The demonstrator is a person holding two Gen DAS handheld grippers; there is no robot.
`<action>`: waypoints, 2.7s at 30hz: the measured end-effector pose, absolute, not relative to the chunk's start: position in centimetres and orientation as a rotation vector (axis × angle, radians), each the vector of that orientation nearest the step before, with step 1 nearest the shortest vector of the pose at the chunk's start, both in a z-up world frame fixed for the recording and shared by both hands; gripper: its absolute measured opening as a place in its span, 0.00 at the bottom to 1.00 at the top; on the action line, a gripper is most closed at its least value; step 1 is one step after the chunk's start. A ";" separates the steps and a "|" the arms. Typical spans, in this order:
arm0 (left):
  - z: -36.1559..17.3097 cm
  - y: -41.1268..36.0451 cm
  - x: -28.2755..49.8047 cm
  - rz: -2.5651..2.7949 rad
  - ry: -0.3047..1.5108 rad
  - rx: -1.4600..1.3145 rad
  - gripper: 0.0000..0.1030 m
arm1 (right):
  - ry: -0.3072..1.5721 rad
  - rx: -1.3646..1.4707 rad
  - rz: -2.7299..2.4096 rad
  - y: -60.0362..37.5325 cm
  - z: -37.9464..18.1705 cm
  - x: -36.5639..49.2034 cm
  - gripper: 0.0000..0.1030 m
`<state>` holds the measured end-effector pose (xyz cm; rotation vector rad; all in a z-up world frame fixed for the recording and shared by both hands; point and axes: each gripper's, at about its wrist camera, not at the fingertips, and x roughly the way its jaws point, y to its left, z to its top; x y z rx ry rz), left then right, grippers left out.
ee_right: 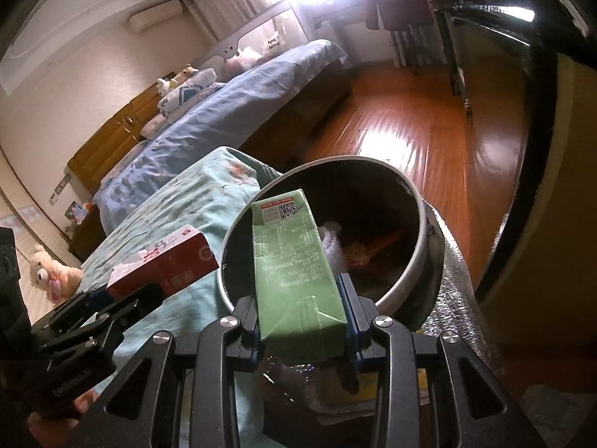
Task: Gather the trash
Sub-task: 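Carry the milk carton and green carton over the bin with both tools, then open both tools to drop the two cartons into the bin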
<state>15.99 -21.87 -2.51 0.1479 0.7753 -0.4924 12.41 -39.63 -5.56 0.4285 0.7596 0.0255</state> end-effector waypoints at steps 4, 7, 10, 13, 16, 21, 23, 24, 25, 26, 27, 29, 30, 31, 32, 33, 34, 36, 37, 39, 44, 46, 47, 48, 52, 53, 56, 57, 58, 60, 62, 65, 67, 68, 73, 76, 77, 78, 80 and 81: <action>-2.6 -22.4 16.3 -0.494 0.778 0.149 0.51 | 0.763 0.430 0.016 -40.0 -5.7 12.6 0.33; -2.7 -22.7 16.4 -0.496 0.780 0.153 0.51 | 0.768 0.424 0.010 -40.1 -5.7 12.8 0.33; -2.8 -23.1 16.6 -0.498 0.781 0.154 0.51 | 0.767 0.420 0.006 -40.2 -5.6 13.0 0.33; -2.8 -23.1 16.7 -0.500 0.781 0.154 0.51 | 0.768 0.417 0.002 -40.1 -5.5 13.2 0.33; -2.8 -23.3 16.9 -0.498 0.779 0.155 0.51 | 0.769 0.408 0.002 -40.0 -5.5 13.5 0.33; -2.8 -23.6 17.5 -0.496 0.779 0.150 0.51 | 0.776 0.390 -0.002 -39.9 -5.5 14.1 0.33; -2.8 -23.6 17.5 -0.496 0.779 0.150 0.51 | 0.780 0.382 -0.003 -39.8 -5.5 14.4 0.33; -2.8 -23.6 17.6 -0.495 0.779 0.149 0.51 | 0.782 0.379 -0.003 -39.8 -5.5 14.4 0.33; -2.8 -23.7 17.6 -0.495 0.780 0.148 0.51 | 0.783 0.376 -0.005 -39.8 -5.5 14.5 0.33; -2.9 -23.7 17.8 -0.494 0.781 0.146 0.51 | 0.785 0.375 -0.006 -39.9 -5.5 14.6 0.33; -2.8 -23.8 17.9 -0.494 0.782 0.144 0.51 | 0.788 0.374 -0.008 -39.9 -5.5 14.7 0.33; -2.9 -23.9 18.2 -0.495 0.786 0.141 0.51 | 0.791 0.372 -0.011 -40.0 -5.6 14.8 0.33; -2.9 -24.0 18.3 -0.496 0.786 0.141 0.51 | 0.792 0.369 -0.013 -40.0 -5.6 14.9 0.33; -2.9 -24.1 18.3 -0.497 0.787 0.142 0.51 | 0.793 0.367 -0.014 -40.1 -5.6 14.9 0.33; -2.9 -24.1 18.4 -0.498 0.788 0.142 0.51 | 0.793 0.365 -0.016 -40.1 -5.6 14.9 0.33; -2.9 -24.2 18.4 -0.498 0.788 0.143 0.51 | 0.793 0.362 -0.018 -40.1 -5.6 15.0 0.33; -3.0 -24.3 18.5 -0.498 0.788 0.144 0.51 | 0.793 0.360 -0.019 -40.2 -5.6 15.0 0.33; -3.1 -24.2 18.6 -0.499 0.791 0.143 0.51 | 0.794 0.357 -0.021 -40.2 -5.5 15.3 0.33; -3.2 -24.2 18.7 -0.499 0.792 0.143 0.51 | 0.794 0.357 -0.022 -40.2 -5.5 15.3 0.33; -3.3 -24.2 18.7 -0.498 0.796 0.143 0.51 | 0.795 0.353 -0.022 -40.4 -5.6 15.5 0.33; -3.5 -24.3 19.0 -0.498 0.801 0.142 0.51 | 0.804 0.347 -0.024 -40.5 -5.8 15.9 0.33; -3.5 -24.3 19.1 -0.497 0.801 0.143 0.51 | 0.808 0.342 -0.025 -40.6 -5.9 16.1 0.33; -3.5 -24.3 19.1 -0.498 0.801 0.142 0.51 | 0.810 0.341 -0.025 -40.6 -5.9 16.1 0.33; -3.5 -24.3 19.1 -0.498 0.801 0.141 0.51 | 0.812 0.340 -0.025 -40.6 -6.0 16.2 0.33; -3.5 -24.3 19.1 -0.498 0.801 0.142 0.51 | 0.819 0.336 -0.027 -40.5 -6.1 16.3 0.33; -3.5 -24.4 19.1 -0.498 0.800 0.143 0.51 | 0.821 0.336 -0.027 -40.5 -6.1 16.4 0.33; -3.5 -24.4 19.2 -0.499 0.800 0.144 0.51 | 0.825 0.335 -0.029 -40.7 -6.1 16.5 0.33; -3.5 -24.5 19.3 -0.499 0.799 0.145 0.51 | 0.826 0.335 -0.030 -40.6 -6.1 16.6 0.33; -3.5 -24.5 19.3 -0.499 0.800 0.145 0.51 | 0.826 0.334 -0.030 -40.6 -6.0 16.6 0.33; -3.5 -24.5 19.3 -0.499 0.800 0.144 0.51 | 0.825 0.333 -0.030 -40.6 -6.0 16.7 0.33; -3.5 -24.5 19.3 -0.498 0.801 0.145 0.51 | 0.826 0.335 -0.029 -40.6 -6.1 16.7 0.33; -3.5 -24.6 19.5 -0.500 0.804 0.146 0.51 | 0.829 0.333 -0.030 -40.7 -6.1 16.9 0.33; -3.5 -24.7 19.6 -0.501 0.808 0.146 0.51 | 0.832 0.335 -0.029 -40.8 -6.1 16.9 0.33; -3.5 -24.8 19.7 -0.501 0.809 0.145 0.51 | 0.833 0.335 -0.030 -40.8 -6.1 17.0 0.33; -3.6 -25.1 20.0 -0.509 0.823 0.140 0.51 | 0.839 0.338 -0.034 -41.1 -6.1 17.2 0.33; -3.5 -25.1 20.0 -0.512 0.819 0.145 0.51 | 0.841 0.343 -0.036 -41.2 -6.0 17.3 0.34; -3.5 -25.1 20.0 -0.515 0.823 0.142 0.51 | 0.842 0.345 -0.037 -41.2 -6.0 17.3 0.34; -3.5 -25.1 20.1 -0.518 0.829 0.138 0.52 | 0.842 0.348 -0.039 -41.2 -6.0 17.3 0.35; -3.5 -25.0 20.2 -0.520 0.841 0.127 0.52 | 0.842 0.356 -0.041 -41.4 -6.0 17.2 0.36; -3.5 -24.8 20.3 -0.522 0.844 0.118 0.53 | 0.844 0.362 -0.041 -41.5 -6.1 17.2 0.38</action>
